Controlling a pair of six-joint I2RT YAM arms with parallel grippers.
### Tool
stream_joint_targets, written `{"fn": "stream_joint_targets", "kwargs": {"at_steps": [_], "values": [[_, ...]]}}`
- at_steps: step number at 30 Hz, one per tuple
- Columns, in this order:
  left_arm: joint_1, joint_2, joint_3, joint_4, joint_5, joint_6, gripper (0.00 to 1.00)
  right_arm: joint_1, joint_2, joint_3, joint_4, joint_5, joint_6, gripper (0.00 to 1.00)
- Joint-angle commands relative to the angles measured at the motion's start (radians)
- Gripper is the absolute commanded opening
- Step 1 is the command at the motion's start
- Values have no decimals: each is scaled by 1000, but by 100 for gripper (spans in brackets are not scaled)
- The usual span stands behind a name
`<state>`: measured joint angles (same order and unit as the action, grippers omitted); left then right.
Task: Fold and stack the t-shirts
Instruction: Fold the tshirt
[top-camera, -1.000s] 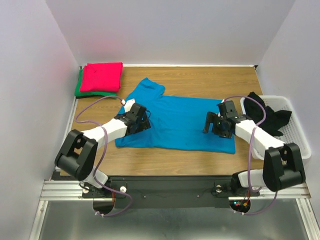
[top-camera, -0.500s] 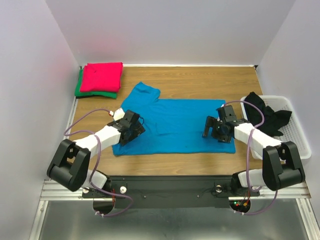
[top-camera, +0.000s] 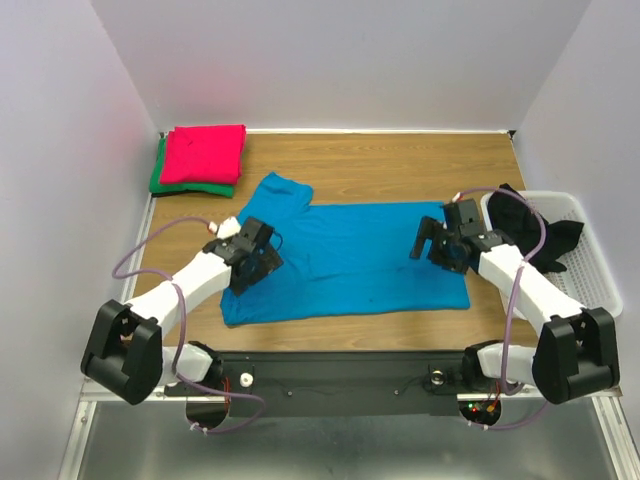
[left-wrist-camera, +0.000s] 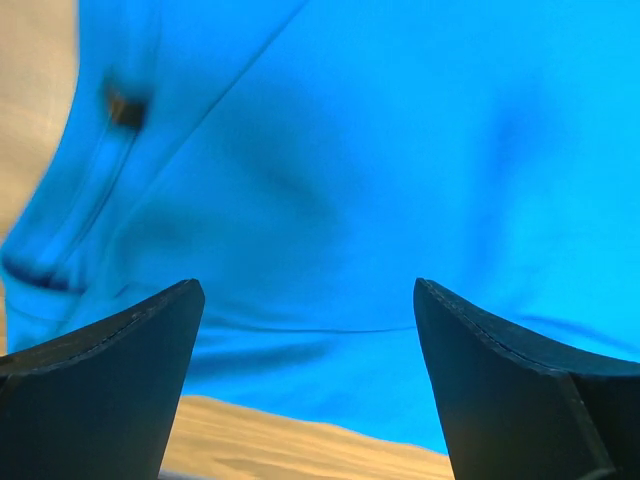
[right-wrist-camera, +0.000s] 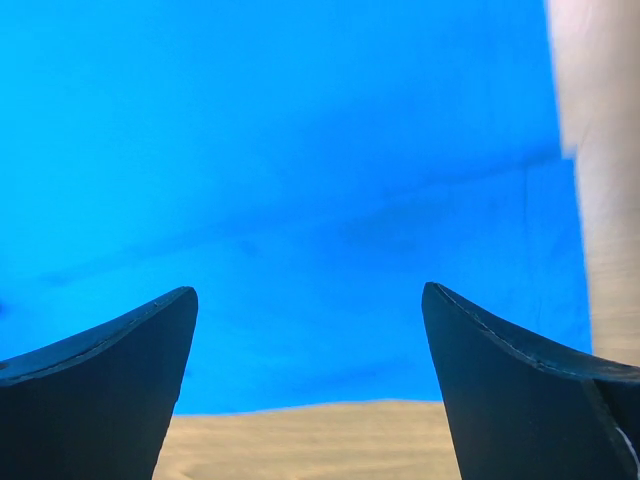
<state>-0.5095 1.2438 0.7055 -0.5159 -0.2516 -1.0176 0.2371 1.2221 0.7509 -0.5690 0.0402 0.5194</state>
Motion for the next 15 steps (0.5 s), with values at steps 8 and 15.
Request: {"fn": "stream_joint_targets", "kwargs": {"at_steps": [8, 15], "values": [[124, 340, 589, 247, -48, 406, 99, -12, 324, 512, 8, 194, 1, 100], [203, 880, 1234, 47, -128, 574, 98, -41, 505, 645, 8, 208, -65, 100]]}}
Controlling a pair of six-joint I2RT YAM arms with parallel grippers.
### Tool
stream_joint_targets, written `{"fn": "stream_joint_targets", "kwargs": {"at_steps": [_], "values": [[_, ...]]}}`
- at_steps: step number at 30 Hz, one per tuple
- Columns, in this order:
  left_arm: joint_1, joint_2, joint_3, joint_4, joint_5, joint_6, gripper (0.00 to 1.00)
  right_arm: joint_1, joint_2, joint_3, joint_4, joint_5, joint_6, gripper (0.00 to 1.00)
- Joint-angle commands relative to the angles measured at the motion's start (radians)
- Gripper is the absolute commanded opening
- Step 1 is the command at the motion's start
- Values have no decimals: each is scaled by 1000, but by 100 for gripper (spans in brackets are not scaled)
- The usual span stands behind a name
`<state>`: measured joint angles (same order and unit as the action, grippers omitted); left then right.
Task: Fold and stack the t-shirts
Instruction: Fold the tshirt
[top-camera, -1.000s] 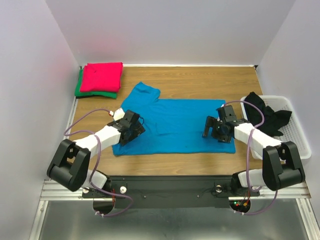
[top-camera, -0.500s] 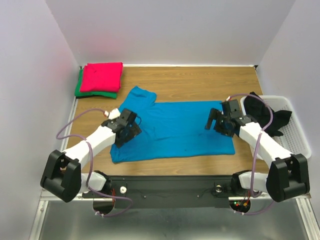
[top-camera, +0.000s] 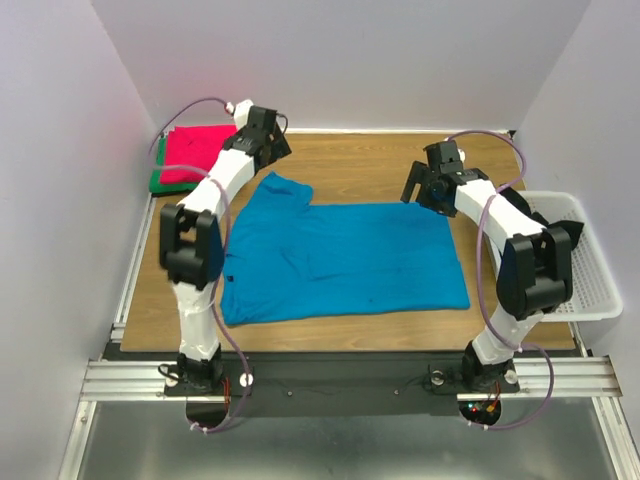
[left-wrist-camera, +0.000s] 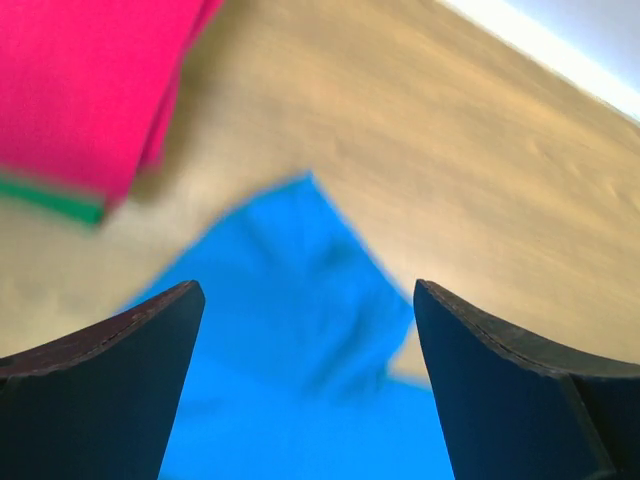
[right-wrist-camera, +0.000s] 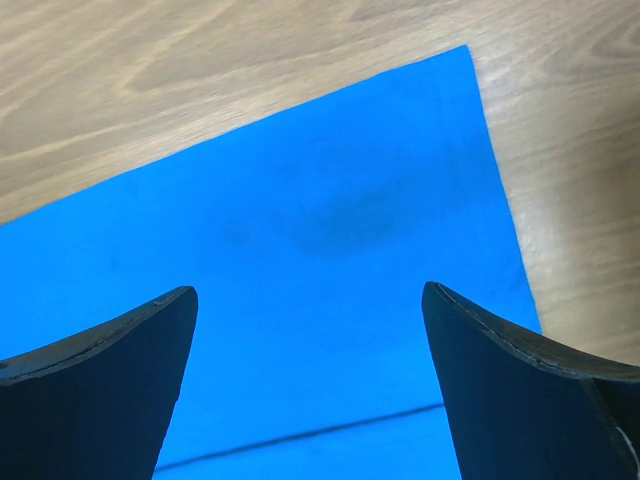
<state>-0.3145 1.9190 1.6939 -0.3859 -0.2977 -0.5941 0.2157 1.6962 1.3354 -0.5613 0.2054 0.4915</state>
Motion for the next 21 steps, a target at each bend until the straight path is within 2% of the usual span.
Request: {"fn": "stream_joint_targets", "kwargs": {"at_steps": [1, 2, 5, 7, 14, 17, 21], "values": [[15, 260, 318, -103, -86, 168, 99, -22, 42, 62, 0, 43, -39, 100], [23, 356, 452, -143, -86, 189, 98, -27, 51, 65, 0, 45, -41, 100], [57, 461, 620, -162, -18, 214, 98, -36, 88, 84, 0, 49, -44, 100], [72, 500, 612, -122, 41, 220, 93, -41, 102, 87, 0, 51, -48, 100], [98, 517, 509, -55, 77, 234, 85, -56, 126, 100, 0, 63, -42, 100], [98, 518, 478, -32, 89, 240, 76, -58, 129, 99, 0, 57, -42, 100], [98, 560, 501, -27, 124, 258, 71, -59, 128, 88, 0, 65, -39, 100]]}}
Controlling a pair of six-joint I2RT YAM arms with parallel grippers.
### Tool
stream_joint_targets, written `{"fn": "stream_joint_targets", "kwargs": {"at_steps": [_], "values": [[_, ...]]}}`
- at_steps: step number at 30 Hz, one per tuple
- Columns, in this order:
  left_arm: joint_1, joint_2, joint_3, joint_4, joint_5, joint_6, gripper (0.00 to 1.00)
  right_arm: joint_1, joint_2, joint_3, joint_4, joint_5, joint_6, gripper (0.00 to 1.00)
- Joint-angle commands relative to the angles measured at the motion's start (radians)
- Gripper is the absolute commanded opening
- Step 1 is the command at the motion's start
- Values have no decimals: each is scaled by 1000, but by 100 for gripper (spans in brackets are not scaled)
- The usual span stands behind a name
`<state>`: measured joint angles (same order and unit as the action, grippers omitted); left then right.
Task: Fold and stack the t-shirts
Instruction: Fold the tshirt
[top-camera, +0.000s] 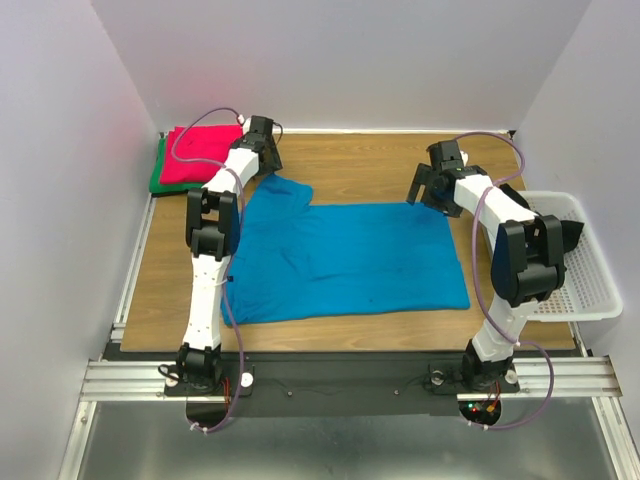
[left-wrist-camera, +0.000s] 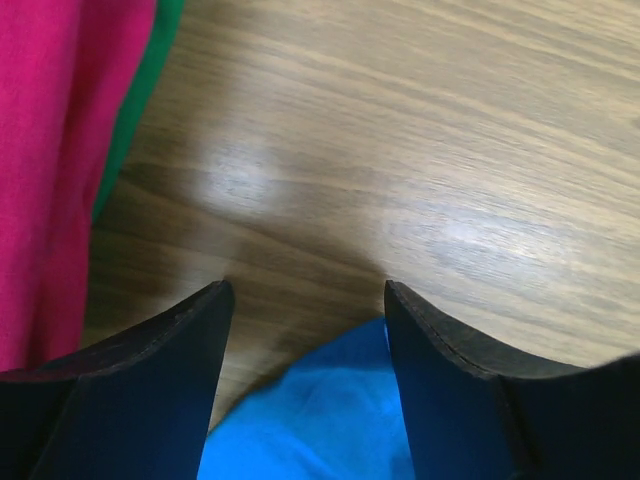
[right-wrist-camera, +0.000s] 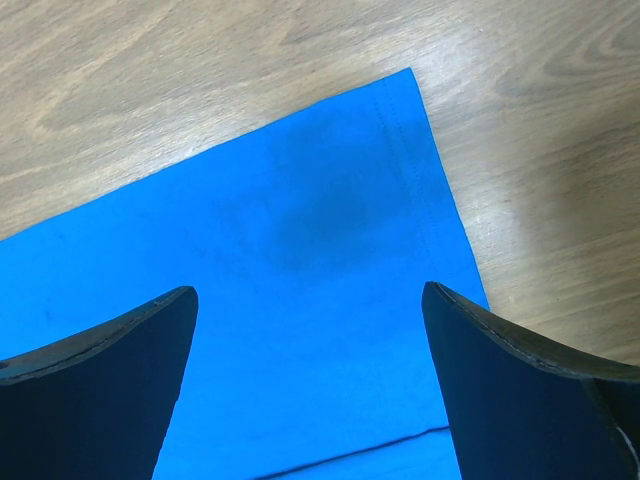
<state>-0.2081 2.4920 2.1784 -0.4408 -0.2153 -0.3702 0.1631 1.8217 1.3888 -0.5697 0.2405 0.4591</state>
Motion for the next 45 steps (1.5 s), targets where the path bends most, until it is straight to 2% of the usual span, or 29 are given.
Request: {"fn": "stream_joint_targets", "kwargs": {"at_steps": [1, 4, 8, 10, 11, 17, 20, 22, 23, 24, 25, 30, 38, 45], "values": [[-8, -5, 23, 28, 47, 34, 70, -7, 1, 35, 8, 31, -7, 100], [-8, 13, 38, 28, 65, 37, 69, -8, 1, 35, 8, 39, -5, 100], [-14, 13, 35, 30, 83, 54, 61, -11, 10, 33, 8, 56, -5, 100], [-24, -1, 20, 31, 71, 65, 61, -11, 10, 32, 8, 62, -4, 100], [-28, -5, 15, 33, 59, 82, 55, -11, 13, 32, 8, 60, -4, 100], [-45, -25, -12, 34, -19, 142, 41, -20, 30, 47, 8, 86, -5, 100], [-51, -33, -20, 36, -21, 162, 40, -30, 51, 76, 8, 88, -4, 100], [-57, -36, -34, 43, -25, 172, 23, -36, 70, 101, 7, 85, -4, 100], [-62, -38, -37, 48, -32, 174, 8, -43, 74, 107, 5, 83, -4, 100], [-62, -35, -37, 48, -44, 174, 2, -45, 85, 116, 4, 79, -5, 100], [-62, -32, -35, 48, -48, 171, 0, -50, 88, 127, 4, 80, -7, 100], [-60, -50, -46, 59, -59, 177, 0, -54, 136, 170, 1, 94, -26, 100], [-62, -168, -209, 175, -65, 183, 0, -66, 284, 309, -10, 117, -31, 100], [-62, -191, -247, 205, -55, 185, 0, -68, 337, 293, -27, 105, 7, 90]]}}
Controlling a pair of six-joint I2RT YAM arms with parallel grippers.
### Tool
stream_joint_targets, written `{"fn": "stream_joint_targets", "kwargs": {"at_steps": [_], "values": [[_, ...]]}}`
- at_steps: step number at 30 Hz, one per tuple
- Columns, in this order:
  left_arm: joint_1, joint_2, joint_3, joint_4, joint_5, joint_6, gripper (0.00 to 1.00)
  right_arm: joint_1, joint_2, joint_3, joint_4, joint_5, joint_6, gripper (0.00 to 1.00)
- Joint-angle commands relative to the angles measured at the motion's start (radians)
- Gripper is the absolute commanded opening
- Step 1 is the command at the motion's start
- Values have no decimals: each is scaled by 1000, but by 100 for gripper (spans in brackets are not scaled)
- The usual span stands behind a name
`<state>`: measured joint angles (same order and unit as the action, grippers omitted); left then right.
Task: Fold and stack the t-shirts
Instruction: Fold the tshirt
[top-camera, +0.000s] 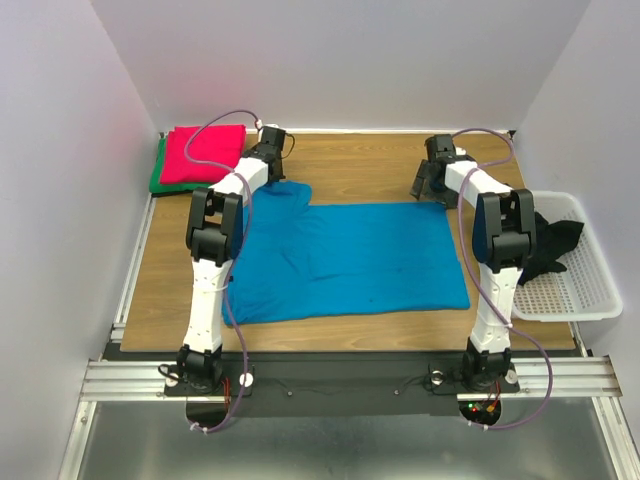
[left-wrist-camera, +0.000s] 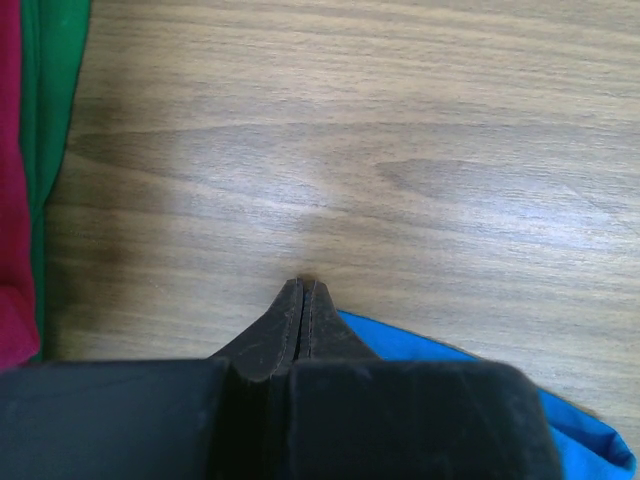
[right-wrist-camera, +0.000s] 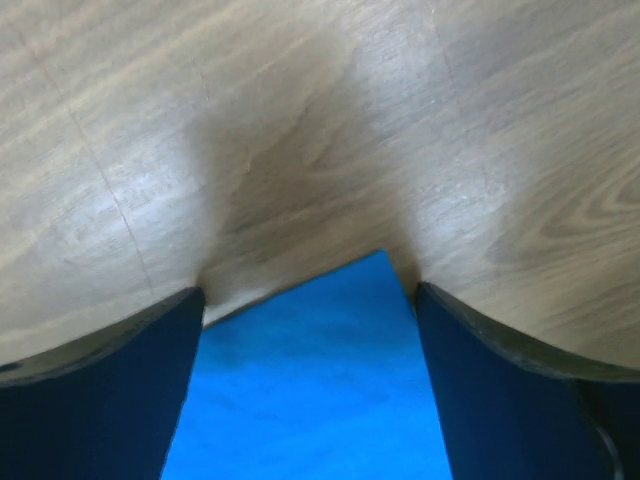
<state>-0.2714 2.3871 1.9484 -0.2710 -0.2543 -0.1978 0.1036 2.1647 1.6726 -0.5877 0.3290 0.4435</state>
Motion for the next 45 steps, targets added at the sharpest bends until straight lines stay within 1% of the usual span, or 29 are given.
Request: {"fn": "stream_joint_targets", "kwargs": {"at_steps": [1, 6, 8, 9, 10, 11, 13, 14, 15, 17, 18, 19, 20, 21, 22, 29, 30, 36, 42, 43, 45], "values": [[1, -88, -17, 35, -16, 11, 0, -10, -8, 1, -9, 19, 24, 88], [1, -126, -66, 79, 6, 8, 0, -10, -13, -20, -11, 68, 29, 80], [1, -140, -81, 95, 9, 11, 0, -10, -6, -16, -11, 79, 29, 75], [1, -144, -97, 105, 10, 12, 0, -12, 0, -13, -12, 79, 26, 67], [1, -154, -104, 111, 12, 12, 0, -13, 3, -10, -12, 77, 29, 63], [1, -161, -123, 127, 15, 18, 0, -15, 7, -10, -14, 76, 32, 55], [1, -178, -143, 144, 20, 21, 0, -13, 14, -8, -12, 80, 34, 50], [1, -186, -152, 150, 23, 26, 0, -13, 15, -7, -12, 82, 34, 45], [1, -192, -172, 164, 24, 26, 0, -13, 17, -7, -12, 82, 34, 36], [1, -212, -190, 176, 30, 28, 0, -13, 15, -8, -14, 77, 34, 28], [1, -226, -209, 188, 35, 24, 0, -13, 14, -10, -14, 73, 32, 21], [1, -232, -216, 193, 39, 21, 0, -13, 4, -14, -15, 70, 31, 18], [1, -241, -224, 196, 39, 20, 0, -13, -3, -16, -15, 70, 26, 12], [1, -255, -241, 197, 39, 14, 0, -13, -20, -20, -15, 70, 24, 5], [1, -265, -252, 202, 39, 9, 0, -13, -20, -25, -15, 70, 23, 1], [1, -393, -403, 254, 47, -38, 0, -12, -126, -73, -14, 105, 14, 0], [1, -425, -446, 265, 49, -48, 0, -12, -149, -79, -15, 105, 8, 0], [1, -537, -595, 323, 56, -98, 0, -12, -232, -174, -12, 91, 8, 0], [1, -709, -810, 380, 82, -184, 0, -13, -322, -286, 8, 48, 14, 0], [1, -761, -872, 389, 92, -195, 0, -13, -333, -296, 14, 42, 14, 0], [0, -813, -928, 403, 101, -229, 0, -10, -361, -324, 20, 28, 15, 0]]}}
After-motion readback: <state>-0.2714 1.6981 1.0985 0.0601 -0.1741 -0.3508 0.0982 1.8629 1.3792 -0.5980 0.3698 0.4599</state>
